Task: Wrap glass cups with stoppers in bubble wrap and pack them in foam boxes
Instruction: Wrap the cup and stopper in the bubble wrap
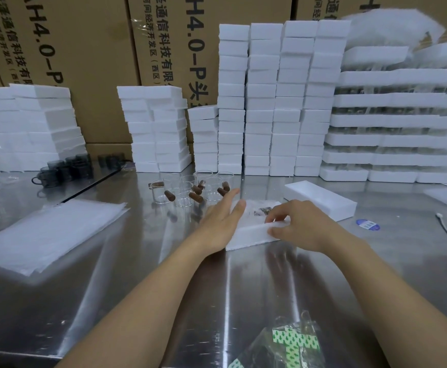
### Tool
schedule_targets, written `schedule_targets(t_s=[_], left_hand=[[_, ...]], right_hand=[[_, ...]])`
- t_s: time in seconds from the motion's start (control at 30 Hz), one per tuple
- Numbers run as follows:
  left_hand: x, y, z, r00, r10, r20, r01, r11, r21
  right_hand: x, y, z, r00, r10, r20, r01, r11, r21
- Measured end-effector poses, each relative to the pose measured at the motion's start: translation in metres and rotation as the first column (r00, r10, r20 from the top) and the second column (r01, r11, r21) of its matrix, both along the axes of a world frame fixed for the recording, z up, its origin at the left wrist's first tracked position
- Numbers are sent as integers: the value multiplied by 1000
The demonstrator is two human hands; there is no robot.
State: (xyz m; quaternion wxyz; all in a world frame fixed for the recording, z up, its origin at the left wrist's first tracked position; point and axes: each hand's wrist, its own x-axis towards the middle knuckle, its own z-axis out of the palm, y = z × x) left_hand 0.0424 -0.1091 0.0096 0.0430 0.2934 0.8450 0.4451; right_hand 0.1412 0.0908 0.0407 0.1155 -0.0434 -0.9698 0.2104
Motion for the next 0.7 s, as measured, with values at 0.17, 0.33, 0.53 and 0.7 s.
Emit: schedule_targets(t_s=[0.17,0.33,0.53,0.7], left_hand=[[-8,-1,-1,999,-7,36,6,999,31],[-8,-1,-2,1000,-8,15,7,999,33],[-4,-7,-1,997,-42,-62,42,999,-3],[-7,-9,0,995,-96,-41,95,995,-22]], right_hand=[[-2,13,2,989,-23,-148,-7,979,-201],[-15,59,-20,856,-387,-343,343,921,-183],[-16,90,-43,783,-609,-129,610,792,-33],[-14,92,-40,767,-636,-78,623,769,-142]])
